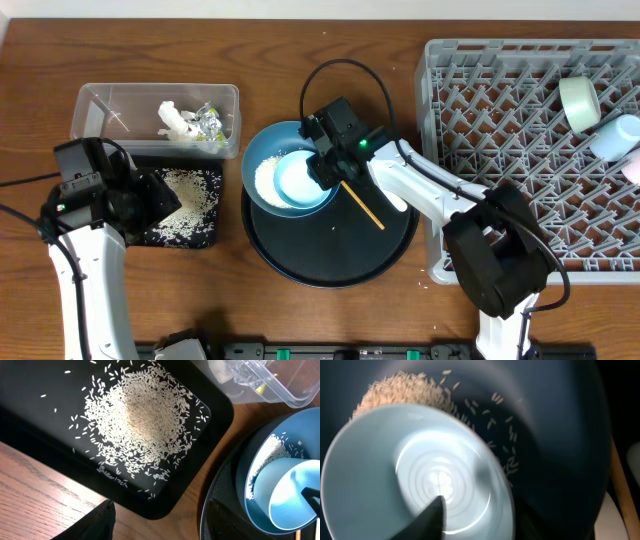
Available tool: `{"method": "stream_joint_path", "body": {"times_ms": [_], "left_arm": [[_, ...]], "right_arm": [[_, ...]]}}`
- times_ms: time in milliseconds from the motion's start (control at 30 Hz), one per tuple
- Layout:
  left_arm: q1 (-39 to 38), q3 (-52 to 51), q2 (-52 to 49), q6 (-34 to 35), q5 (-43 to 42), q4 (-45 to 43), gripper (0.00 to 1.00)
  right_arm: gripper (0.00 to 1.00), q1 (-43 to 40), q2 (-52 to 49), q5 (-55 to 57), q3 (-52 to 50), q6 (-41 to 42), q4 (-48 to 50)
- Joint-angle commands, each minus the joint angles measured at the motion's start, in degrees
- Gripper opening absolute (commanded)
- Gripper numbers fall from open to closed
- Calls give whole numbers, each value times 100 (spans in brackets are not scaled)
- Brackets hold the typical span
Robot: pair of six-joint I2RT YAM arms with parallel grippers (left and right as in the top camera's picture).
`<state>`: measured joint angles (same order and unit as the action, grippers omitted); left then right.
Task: Sort waste into correct bins and load items into the dishwasher rack
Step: 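Grasp the light blue plate in the bowl with the right gripper and lift, then carry the light blue plate right and stand it in the rack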
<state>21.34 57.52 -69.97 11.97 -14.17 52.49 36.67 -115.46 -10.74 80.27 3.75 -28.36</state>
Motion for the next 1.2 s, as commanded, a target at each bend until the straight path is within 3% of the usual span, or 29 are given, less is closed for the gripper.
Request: {"method": "stream_joint_path", "body": {"times_ms": [0,67,133,467,667,867,1167], "left_arm": [[28,7,-7,-31,55,17,60],[28,7,-7,-31,55,17,60],[28,7,-7,-31,55,15,60],[28,7,-7,-31,55,15,61],[28,7,-7,-31,55,13,61],[28,7,-7,-31,55,11,61],[28,7,-7,-31,55,-4,61]], "right_arm": [[23,52,-44,2,66,52,9],[9,52,-44,2,59,55,-2],[2,52,-44,7,59,98,-15],[1,46,48,44,140,310,46],[1,15,632,407,562,304,-157],[1,-142,1499,1818,807,-61,-341],[1,-905,2203,5211,807,-785,-149]]}}
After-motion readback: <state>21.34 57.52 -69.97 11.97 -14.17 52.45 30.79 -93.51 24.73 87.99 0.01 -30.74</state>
